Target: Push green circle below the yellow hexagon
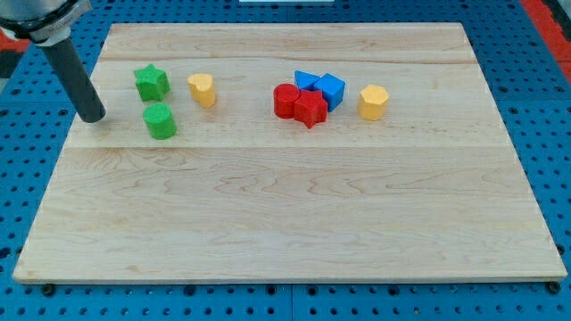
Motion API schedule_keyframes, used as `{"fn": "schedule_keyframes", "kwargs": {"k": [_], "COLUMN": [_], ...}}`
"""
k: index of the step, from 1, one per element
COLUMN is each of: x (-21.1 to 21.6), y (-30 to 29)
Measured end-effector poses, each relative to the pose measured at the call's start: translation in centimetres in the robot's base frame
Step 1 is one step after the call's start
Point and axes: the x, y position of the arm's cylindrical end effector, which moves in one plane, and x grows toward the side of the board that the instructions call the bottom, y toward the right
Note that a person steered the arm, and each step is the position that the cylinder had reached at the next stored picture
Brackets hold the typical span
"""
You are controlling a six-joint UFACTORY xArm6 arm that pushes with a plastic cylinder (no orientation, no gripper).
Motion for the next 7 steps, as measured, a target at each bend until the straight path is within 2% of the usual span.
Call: {"fn": "schedule_keyframes", "kwargs": {"k": [5, 6, 7], "x": [4.3, 4.3, 2.6], "y": [25.0, 25.8, 24.0]}}
